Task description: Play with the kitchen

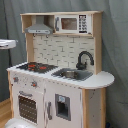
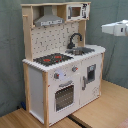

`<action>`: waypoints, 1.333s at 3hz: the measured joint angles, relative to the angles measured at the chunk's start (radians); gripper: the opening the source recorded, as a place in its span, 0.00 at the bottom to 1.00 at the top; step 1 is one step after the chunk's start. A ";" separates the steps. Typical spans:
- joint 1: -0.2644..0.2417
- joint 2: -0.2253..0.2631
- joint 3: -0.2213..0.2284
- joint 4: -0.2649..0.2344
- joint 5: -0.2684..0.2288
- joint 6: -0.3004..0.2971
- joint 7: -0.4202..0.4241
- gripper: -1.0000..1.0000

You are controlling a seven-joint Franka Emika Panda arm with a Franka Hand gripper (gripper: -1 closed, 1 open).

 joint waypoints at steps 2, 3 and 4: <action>-0.117 0.098 -0.043 0.000 0.000 0.160 -0.024 1.00; -0.165 0.140 -0.052 0.001 0.000 0.239 -0.027 1.00; -0.214 0.191 -0.059 0.002 0.000 0.329 -0.028 1.00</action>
